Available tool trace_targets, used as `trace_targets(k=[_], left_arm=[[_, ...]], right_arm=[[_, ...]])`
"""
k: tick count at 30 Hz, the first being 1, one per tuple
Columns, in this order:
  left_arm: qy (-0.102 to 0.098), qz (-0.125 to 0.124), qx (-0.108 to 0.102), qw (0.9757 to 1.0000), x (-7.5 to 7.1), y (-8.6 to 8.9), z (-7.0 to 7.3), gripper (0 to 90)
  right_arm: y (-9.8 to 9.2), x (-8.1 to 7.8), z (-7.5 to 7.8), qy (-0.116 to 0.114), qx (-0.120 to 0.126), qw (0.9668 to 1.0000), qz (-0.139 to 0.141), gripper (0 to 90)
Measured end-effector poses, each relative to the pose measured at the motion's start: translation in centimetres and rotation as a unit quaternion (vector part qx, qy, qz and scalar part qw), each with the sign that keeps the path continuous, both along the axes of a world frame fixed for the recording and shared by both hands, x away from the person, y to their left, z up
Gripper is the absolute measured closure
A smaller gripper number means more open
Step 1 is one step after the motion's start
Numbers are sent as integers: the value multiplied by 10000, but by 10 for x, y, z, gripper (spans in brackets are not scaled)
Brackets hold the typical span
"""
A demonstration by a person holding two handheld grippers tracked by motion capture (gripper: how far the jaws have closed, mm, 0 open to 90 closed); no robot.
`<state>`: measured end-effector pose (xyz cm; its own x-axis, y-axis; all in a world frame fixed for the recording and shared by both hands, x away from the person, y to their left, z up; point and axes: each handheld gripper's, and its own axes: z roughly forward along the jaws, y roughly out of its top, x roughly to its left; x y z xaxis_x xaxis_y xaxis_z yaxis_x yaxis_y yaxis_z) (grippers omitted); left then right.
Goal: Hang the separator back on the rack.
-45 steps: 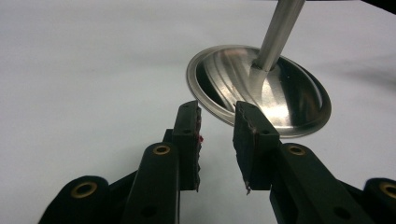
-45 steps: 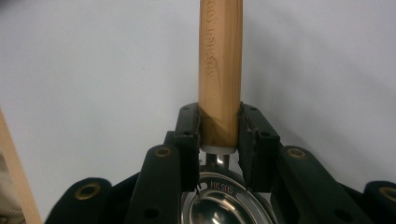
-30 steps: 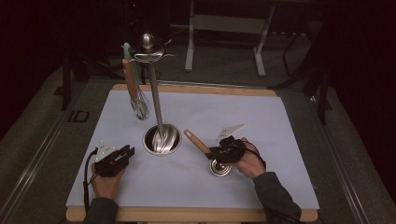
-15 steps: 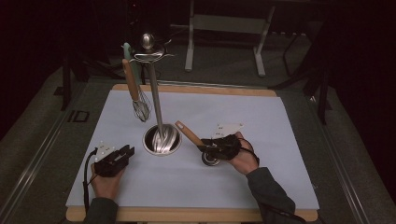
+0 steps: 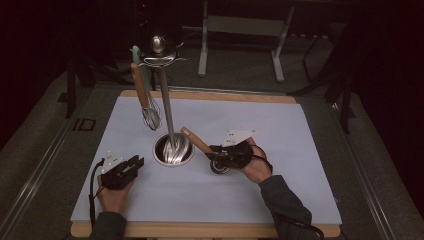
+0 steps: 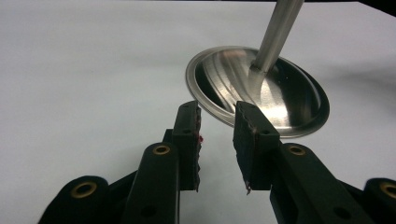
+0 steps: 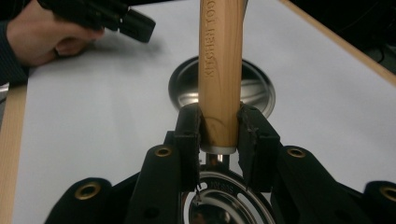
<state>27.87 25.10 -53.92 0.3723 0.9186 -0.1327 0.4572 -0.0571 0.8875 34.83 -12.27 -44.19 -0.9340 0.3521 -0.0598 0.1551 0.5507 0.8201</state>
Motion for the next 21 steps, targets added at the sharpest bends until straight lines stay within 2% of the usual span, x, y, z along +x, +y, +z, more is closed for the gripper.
trace_targets(k=[3,14,21], left_arm=[[5,-16,-15,10000,0,0,0,707],[14,-13,-56,10000,0,1,0,705],[21,-16,-91,10000,0,2,0,704]], right_arm=[[0,1,5,-34,103,9999,-8,708],[0,5,25,-304,140,9994,29,708],[4,7,34,-417,266,9988,61,709]])
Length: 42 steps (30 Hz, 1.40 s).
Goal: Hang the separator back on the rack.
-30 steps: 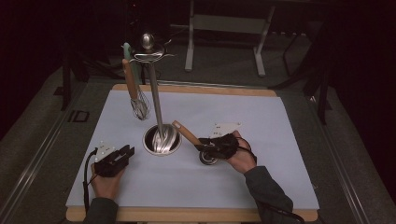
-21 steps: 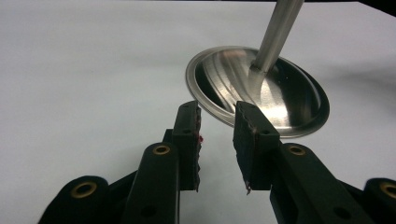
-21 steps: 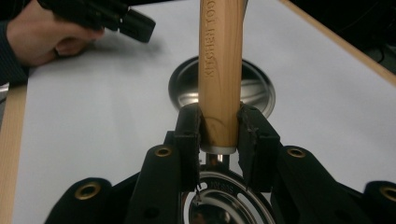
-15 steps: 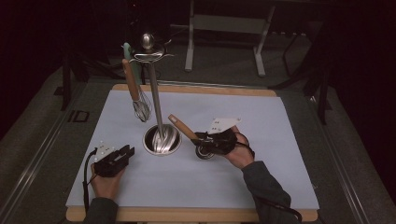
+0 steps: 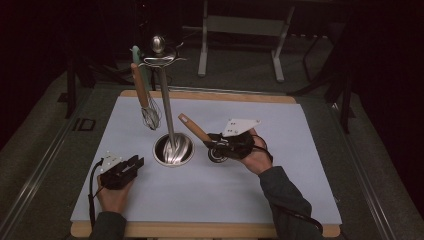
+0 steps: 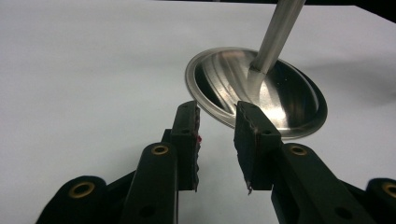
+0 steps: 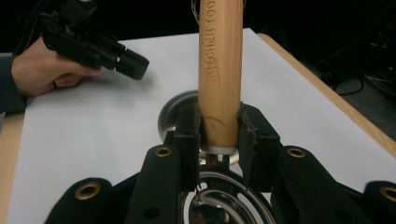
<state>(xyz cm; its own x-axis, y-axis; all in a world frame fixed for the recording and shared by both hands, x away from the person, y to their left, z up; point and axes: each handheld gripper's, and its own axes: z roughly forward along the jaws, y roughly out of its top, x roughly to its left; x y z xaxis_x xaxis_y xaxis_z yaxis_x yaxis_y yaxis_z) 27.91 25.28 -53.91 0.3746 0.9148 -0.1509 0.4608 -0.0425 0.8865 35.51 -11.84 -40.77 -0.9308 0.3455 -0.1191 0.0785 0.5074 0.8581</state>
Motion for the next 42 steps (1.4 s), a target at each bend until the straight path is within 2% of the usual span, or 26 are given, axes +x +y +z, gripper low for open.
trace_targets(k=[11,18,33,42], left_arm=[[-14,-14,-9,10000,0,0,0,701],[-6,-12,-1,10000,0,0,0,700],[-1,-25,-18,10000,0,0,0,698],[-2,-23,-7,10000,0,0,0,698]], right_arm=[[11,-1,11,-110,169,9998,92,708],[13,-2,16,-190,123,9995,215,708],[17,-7,38,-420,310,9972,533,708],[16,-7,52,-485,433,9960,613,708]])
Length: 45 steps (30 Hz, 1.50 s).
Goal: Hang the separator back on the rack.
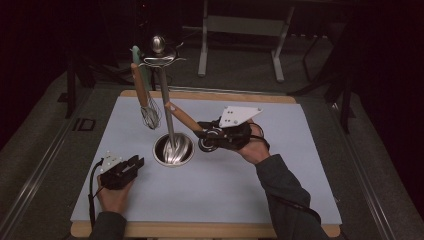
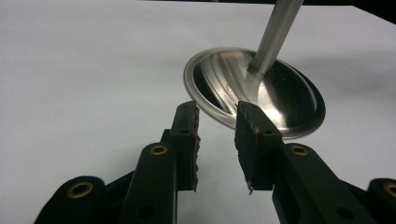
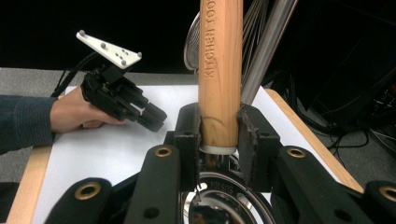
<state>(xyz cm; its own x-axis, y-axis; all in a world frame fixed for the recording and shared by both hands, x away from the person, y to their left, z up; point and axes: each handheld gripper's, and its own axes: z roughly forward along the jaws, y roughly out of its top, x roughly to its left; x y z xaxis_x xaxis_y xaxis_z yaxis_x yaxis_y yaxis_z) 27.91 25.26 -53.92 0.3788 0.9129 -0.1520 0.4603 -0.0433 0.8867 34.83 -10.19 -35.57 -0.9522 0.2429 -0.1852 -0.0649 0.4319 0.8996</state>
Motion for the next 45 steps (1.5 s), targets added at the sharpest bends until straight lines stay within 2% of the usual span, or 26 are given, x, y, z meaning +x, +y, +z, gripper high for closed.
trace_targets(k=[20,37,45], left_arm=[[-6,-3,-9,10000,0,0,0,696],[-14,-14,-10,10000,0,0,0,696],[-8,-19,-10,10000,0,0,0,695]], right_arm=[[1,-2,22,-145,253,9996,45,708],[0,2,47,-230,578,9981,-7,708],[6,4,61,-247,790,9966,5,708]])
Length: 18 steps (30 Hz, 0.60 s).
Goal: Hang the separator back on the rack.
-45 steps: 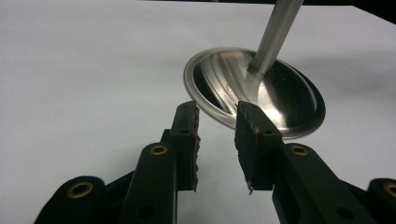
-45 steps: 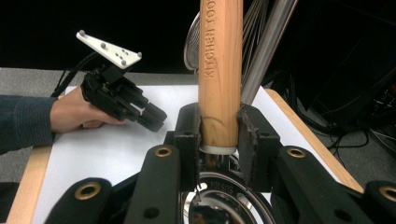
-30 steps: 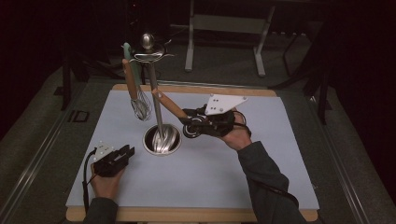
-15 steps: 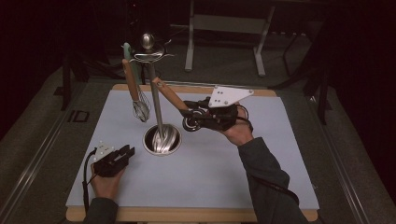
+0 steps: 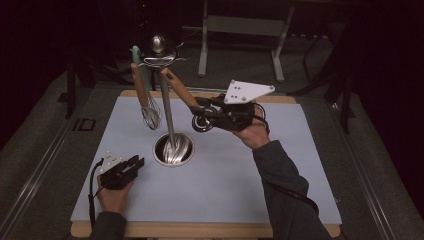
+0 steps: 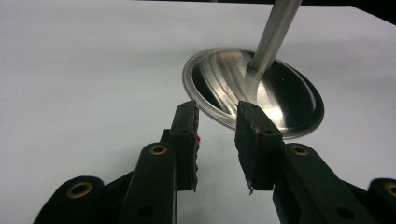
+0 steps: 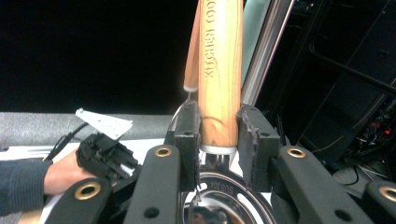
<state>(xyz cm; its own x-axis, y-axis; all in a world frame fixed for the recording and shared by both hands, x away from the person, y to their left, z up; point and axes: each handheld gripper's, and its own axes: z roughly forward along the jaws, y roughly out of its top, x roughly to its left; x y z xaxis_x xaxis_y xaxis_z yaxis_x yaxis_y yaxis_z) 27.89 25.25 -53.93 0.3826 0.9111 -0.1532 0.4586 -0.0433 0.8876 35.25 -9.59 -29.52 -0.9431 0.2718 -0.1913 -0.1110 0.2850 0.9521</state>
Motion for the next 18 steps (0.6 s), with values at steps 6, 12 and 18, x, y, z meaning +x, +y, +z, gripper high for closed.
trace_targets(k=[6,12,18], left_arm=[[1,-7,-11,10000,0,0,0,695],[13,-7,-22,10000,0,0,0,693],[12,-5,-24,10000,0,0,0,692]], right_arm=[[8,1,1,-8,34,10000,3,708],[14,6,-1,24,7,9998,-186,707],[19,6,-2,-5,-77,9991,-408,707]])
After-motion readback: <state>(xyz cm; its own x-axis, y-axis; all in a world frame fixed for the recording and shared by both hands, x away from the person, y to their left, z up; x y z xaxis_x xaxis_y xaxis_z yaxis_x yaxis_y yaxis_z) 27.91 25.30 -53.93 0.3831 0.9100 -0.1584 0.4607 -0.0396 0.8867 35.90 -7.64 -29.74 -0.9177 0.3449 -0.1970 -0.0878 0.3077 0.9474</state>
